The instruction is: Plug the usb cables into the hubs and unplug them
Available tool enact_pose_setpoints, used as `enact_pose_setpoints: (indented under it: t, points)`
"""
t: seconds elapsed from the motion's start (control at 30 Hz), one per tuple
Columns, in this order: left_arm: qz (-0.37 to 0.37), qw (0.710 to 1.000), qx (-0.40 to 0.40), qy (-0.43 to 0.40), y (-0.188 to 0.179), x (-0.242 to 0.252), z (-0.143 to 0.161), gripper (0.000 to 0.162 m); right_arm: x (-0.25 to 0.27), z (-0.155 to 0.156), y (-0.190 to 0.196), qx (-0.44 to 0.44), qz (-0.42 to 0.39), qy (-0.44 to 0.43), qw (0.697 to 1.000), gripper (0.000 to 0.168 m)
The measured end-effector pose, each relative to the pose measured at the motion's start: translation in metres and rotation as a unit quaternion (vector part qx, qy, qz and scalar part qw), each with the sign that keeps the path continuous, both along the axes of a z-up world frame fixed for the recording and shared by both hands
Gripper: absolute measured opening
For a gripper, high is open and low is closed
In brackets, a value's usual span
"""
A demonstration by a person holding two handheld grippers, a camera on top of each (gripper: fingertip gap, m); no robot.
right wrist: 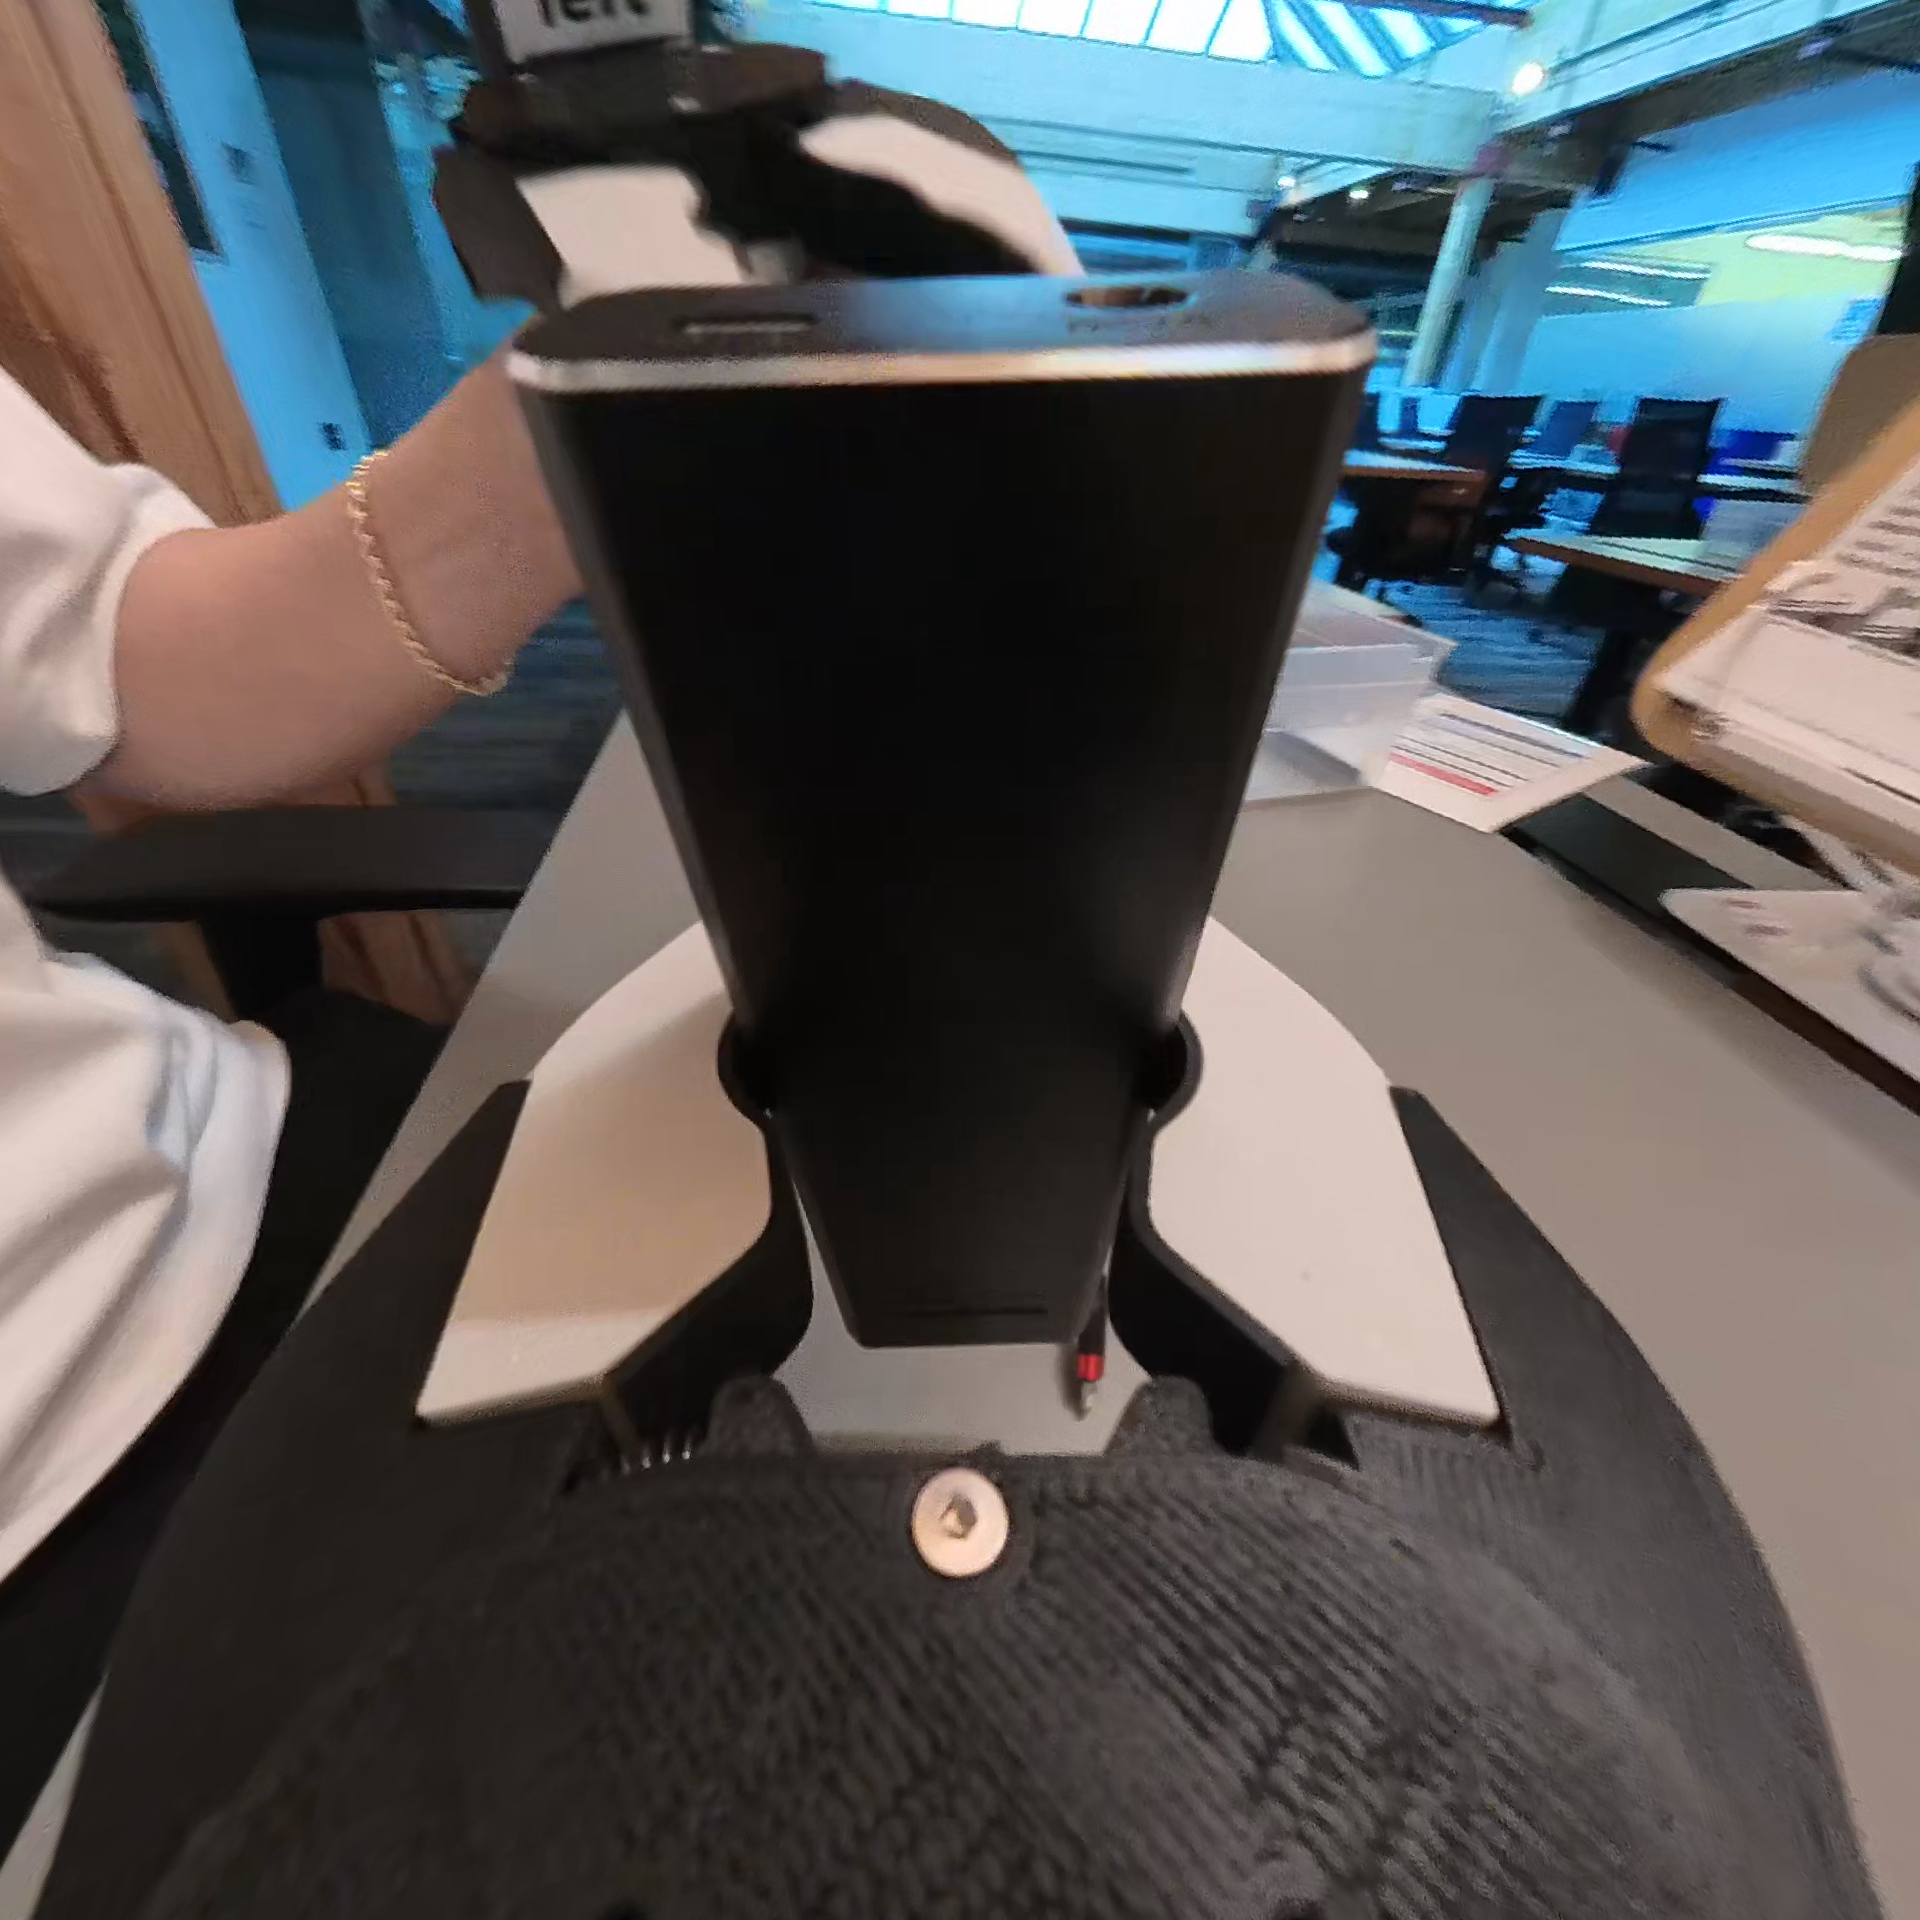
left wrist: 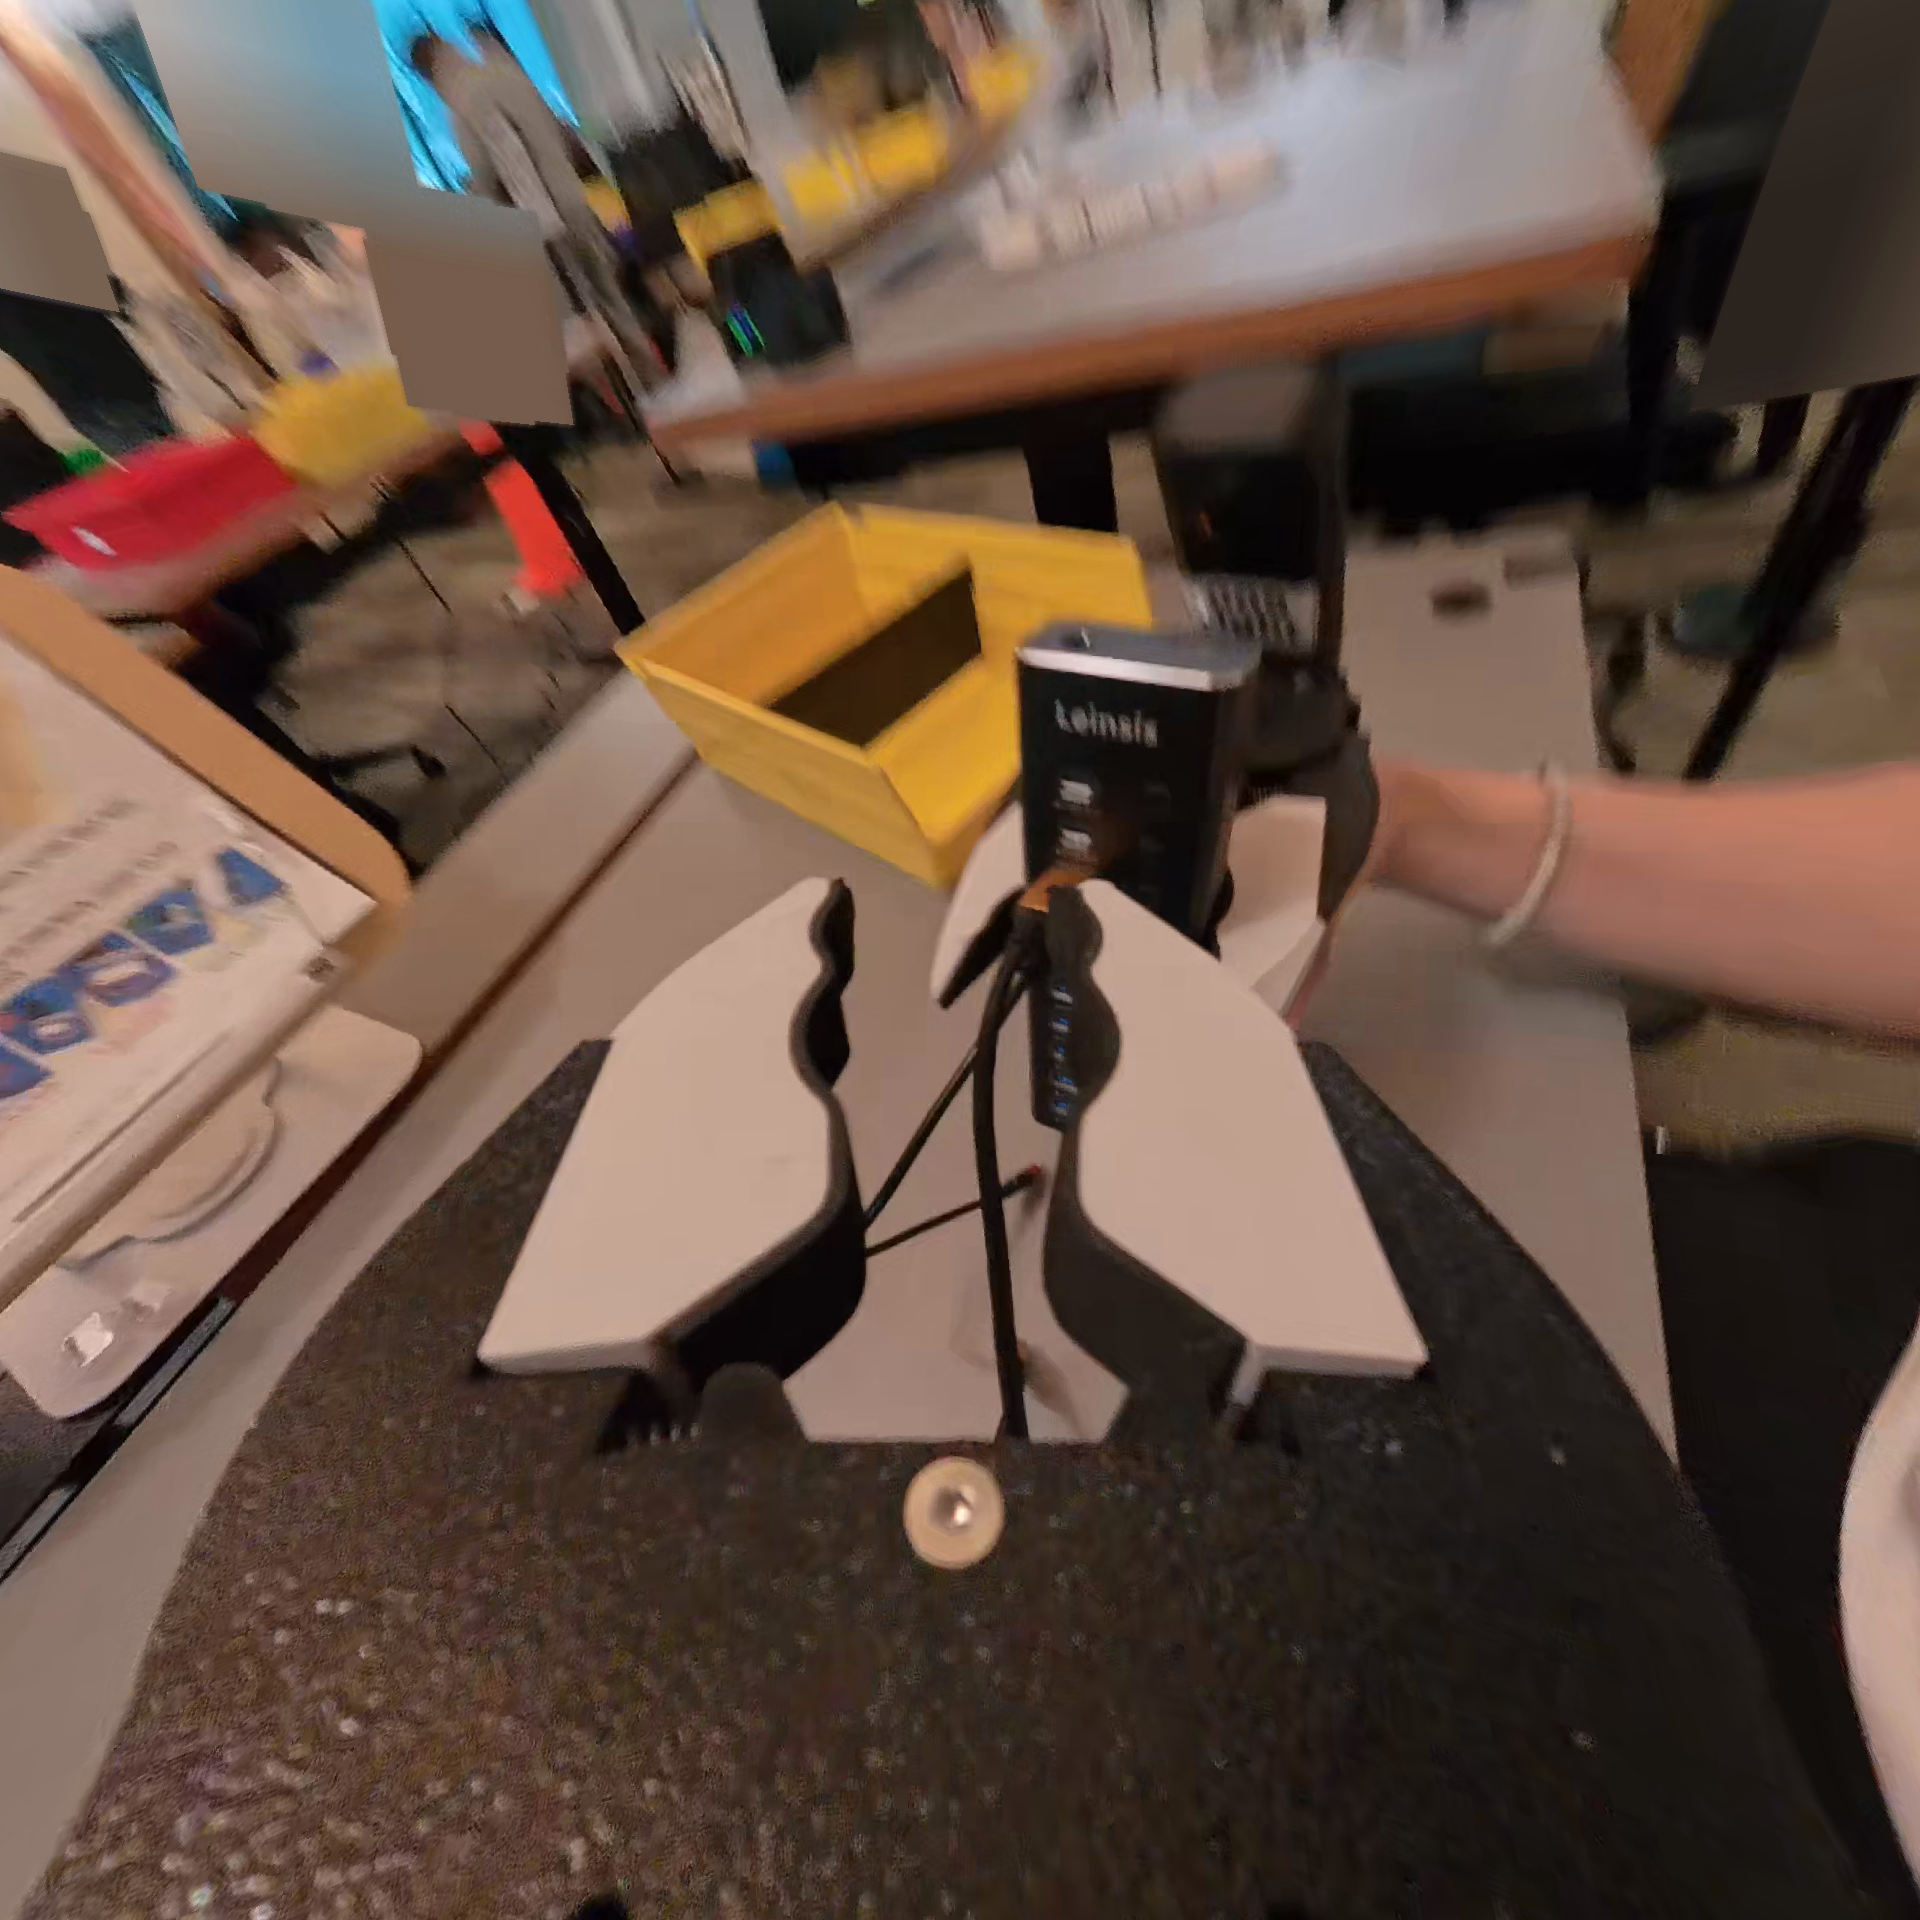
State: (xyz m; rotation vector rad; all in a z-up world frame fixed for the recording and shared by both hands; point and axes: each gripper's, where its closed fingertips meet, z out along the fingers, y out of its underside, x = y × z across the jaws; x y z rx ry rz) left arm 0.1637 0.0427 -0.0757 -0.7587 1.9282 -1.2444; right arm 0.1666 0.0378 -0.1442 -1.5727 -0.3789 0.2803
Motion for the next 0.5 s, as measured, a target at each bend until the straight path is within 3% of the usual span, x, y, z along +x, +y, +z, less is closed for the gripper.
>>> enact_pose_setpoints:
  t: [0.1,0.2,0.3,0.5]
  points:
    - [0.02,0.992,-0.104,-0.065,0.024,-0.016,0.039,0.04,0.025,0.01,-0.012,0.006,-0.049,0.003,0.999,0.072]
    - [0.067,0.984,-0.151,-0.072,0.061,-0.026,0.036,0.046,0.041,0.031,-0.024,0.03,-0.091,0.007,0.995,0.072]
    - [0.101,0.975,-0.193,-0.035,0.086,-0.033,0.0,0.046,0.05,0.056,-0.037,0.056,-0.122,0.005,0.991,0.072]
    - [0.105,0.968,-0.212,0.082,0.087,-0.05,-0.087,0.05,0.077,0.11,-0.065,0.091,-0.181,-0.008,0.979,0.072]
